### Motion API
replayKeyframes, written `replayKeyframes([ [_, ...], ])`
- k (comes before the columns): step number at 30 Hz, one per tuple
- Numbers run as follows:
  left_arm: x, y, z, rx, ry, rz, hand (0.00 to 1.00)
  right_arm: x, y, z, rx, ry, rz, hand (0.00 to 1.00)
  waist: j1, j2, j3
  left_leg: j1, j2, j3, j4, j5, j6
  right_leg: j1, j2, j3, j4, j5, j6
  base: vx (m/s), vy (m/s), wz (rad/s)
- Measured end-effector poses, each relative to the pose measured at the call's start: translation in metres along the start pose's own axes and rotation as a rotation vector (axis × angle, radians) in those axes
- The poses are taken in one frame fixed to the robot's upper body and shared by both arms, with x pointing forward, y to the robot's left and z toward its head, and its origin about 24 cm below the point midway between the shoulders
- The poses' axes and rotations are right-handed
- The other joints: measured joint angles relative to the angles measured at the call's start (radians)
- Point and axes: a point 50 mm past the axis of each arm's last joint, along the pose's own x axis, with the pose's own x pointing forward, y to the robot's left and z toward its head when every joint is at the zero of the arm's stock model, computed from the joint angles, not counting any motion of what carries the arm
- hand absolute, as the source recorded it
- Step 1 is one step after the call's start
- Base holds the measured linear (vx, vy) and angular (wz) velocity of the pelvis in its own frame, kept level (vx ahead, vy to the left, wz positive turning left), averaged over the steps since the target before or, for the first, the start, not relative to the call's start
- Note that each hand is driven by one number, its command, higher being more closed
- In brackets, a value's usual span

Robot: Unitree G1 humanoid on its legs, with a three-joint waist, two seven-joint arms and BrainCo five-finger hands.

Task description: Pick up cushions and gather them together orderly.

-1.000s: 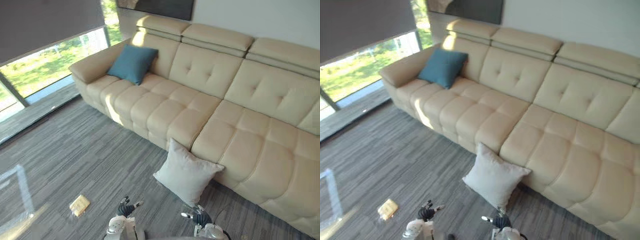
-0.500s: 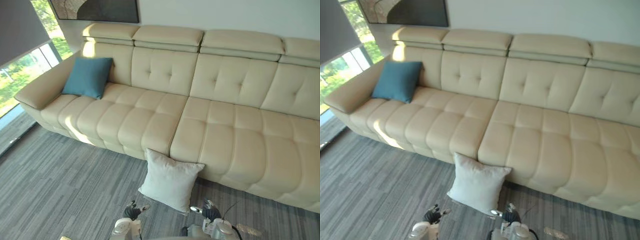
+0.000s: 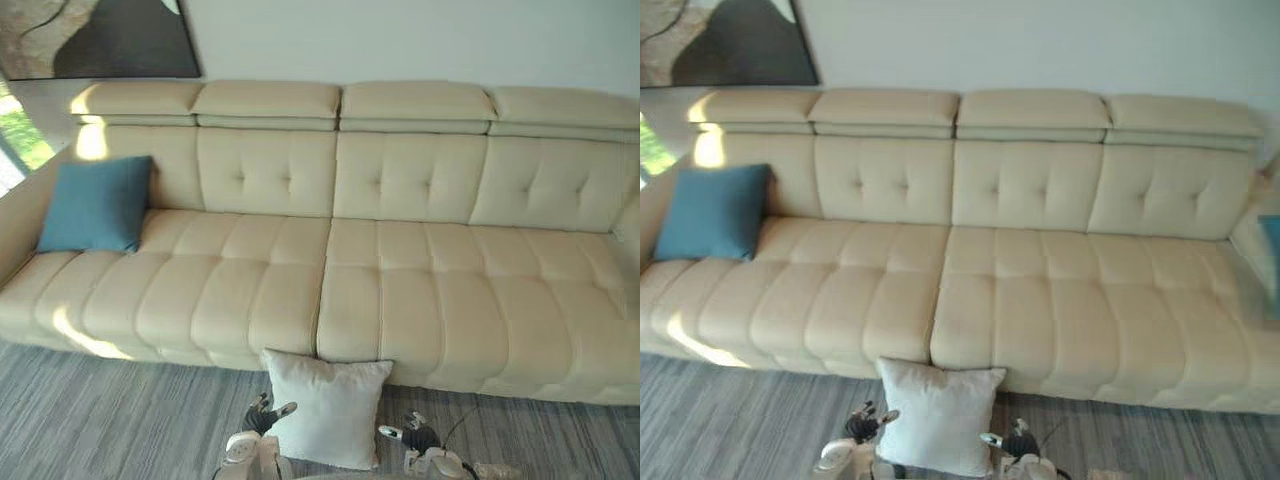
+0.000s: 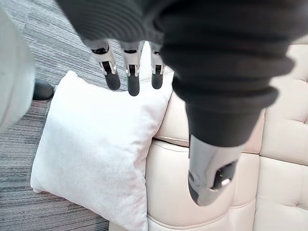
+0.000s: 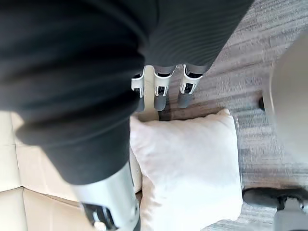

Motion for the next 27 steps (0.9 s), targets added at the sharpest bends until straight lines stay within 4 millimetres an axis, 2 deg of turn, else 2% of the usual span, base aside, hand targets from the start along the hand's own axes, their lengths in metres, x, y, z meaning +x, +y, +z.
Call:
replayKeyframes([
  [5, -0.001, -0.002, -0.002, 0.018, 0.006, -0.012, 0.0, 0.0, -0.002, -0.003, -0.001, 0.013, -0.007, 0.0, 0.002, 0.011, -0.002, 0.064, -0.014, 0.017, -0.08, 0.013, 0.017, 0.028, -0.017, 0.003, -0.031, 0.0, 0.006, 0.06, 0.029, -0.06],
  [10, -0.001, -0.004, -0.005, 0.024, 0.016, -0.016, 0.0, -0.001, -0.012, -0.003, -0.003, 0.012, -0.044, 0.0, -0.003, 0.026, -0.007, 0.092, -0.005, 0.017, -0.145, 0.047, 0.004, 0.044, -0.009, -0.012, -0.067, -0.002, 0.01, -0.02, -0.084, -0.01],
  [17, -0.002, -0.001, -0.004, 0.016, 0.01, 0.024, 0.0, -0.005, -0.035, -0.004, 0.051, 0.002, -0.151, 0.0, -0.001, 0.022, -0.001, 0.097, 0.027, 0.028, -0.16, 0.061, -0.015, 0.036, 0.028, -0.01, -0.058, 0.001, 0.004, -0.04, -0.064, -0.04],
  [18, 0.002, 0.001, 0.005, 0.019, -0.014, 0.037, 0.0, -0.003, -0.038, 0.005, 0.045, -0.021, -0.164, 0.0, 0.003, 0.033, 0.035, 0.06, 0.038, 0.034, -0.116, 0.046, -0.018, 0.004, 0.037, -0.004, -0.025, 0.0, 0.003, -0.14, -0.042, -0.14],
  [19, 0.005, 0.003, 0.017, 0.017, -0.044, 0.053, 0.0, 0.001, -0.039, 0.019, 0.057, -0.068, -0.167, 0.0, 0.003, 0.026, 0.064, -0.02, 0.051, 0.033, -0.025, 0.022, -0.017, -0.06, 0.05, 0.008, 0.042, -0.008, -0.002, -0.2, -0.053, -0.13],
  [20, 0.007, 0.004, 0.022, 0.015, -0.059, 0.06, 0.0, 0.002, -0.04, 0.025, 0.058, -0.089, -0.168, 0.0, 0.003, 0.035, 0.076, -0.05, 0.056, 0.033, 0.007, 0.015, -0.017, -0.088, 0.055, 0.009, 0.068, -0.015, -0.007, -0.21, -0.042, -0.01],
  [21, 0.012, 0.009, 0.051, 0.013, -0.139, 0.083, 0.0, 0.007, -0.04, 0.051, 0.076, -0.167, -0.177, 0.0, 0.0, 0.03, 0.134, -0.169, 0.066, 0.021, 0.125, -0.001, -0.012, -0.205, 0.068, 0.012, 0.179, -0.038, -0.009, -0.35, -0.047, 0.13],
  [22, 0.015, 0.015, 0.079, -0.011, -0.222, 0.116, 0.0, 0.008, -0.043, 0.068, 0.093, -0.225, -0.196, 0.0, -0.001, 0.023, 0.156, -0.319, 0.075, 0.011, 0.235, -0.004, -0.008, -0.348, 0.079, 0.012, 0.286, -0.055, -0.01, -0.34, -0.034, 0.15],
  [23, 0.015, 0.018, 0.089, -0.032, -0.254, 0.133, 0.0, 0.008, -0.045, 0.075, 0.106, -0.248, -0.205, 0.0, -0.001, 0.023, 0.159, -0.378, 0.08, 0.007, 0.273, -0.01, -0.007, -0.405, 0.085, 0.011, 0.323, -0.063, -0.016, -0.39, -0.035, 0.13],
  [24, 0.016, 0.022, 0.112, -0.073, -0.315, 0.16, 0.0, 0.009, -0.047, 0.097, 0.142, -0.313, -0.22, 0.0, 0.003, 0.028, 0.197, -0.443, 0.088, 0.0, 0.322, -0.045, -0.014, -0.468, 0.094, 0.011, 0.375, -0.097, -0.017, -0.31, -0.016, 0.09],
  [25, 0.015, 0.028, 0.132, -0.119, -0.372, 0.186, 0.0, 0.009, -0.048, 0.113, 0.176, -0.367, -0.23, 0.0, -0.001, 0.031, 0.234, -0.515, 0.092, -0.011, 0.386, -0.054, -0.014, -0.542, 0.1, 0.008, 0.45, -0.114, -0.019, -0.32, -0.009, 0.06],
  [26, 0.014, 0.03, 0.141, -0.141, -0.399, 0.195, 0.0, 0.008, -0.049, 0.12, 0.191, -0.39, -0.238, 0.0, 0.0, 0.031, 0.233, -0.557, 0.094, -0.012, 0.413, -0.058, -0.015, -0.585, 0.101, 0.009, 0.48, -0.12, -0.018, -0.34, 0.004, 0.0],
  [27, 0.012, 0.034, 0.155, -0.191, -0.448, 0.21, 0.0, 0.007, -0.048, 0.137, 0.211, -0.448, -0.239, 0.0, 0.0, 0.032, 0.234, -0.631, 0.099, -0.013, 0.449, -0.068, -0.012, -0.667, 0.105, 0.012, 0.53, -0.134, -0.022, -0.23, 0.01, -0.08],
])
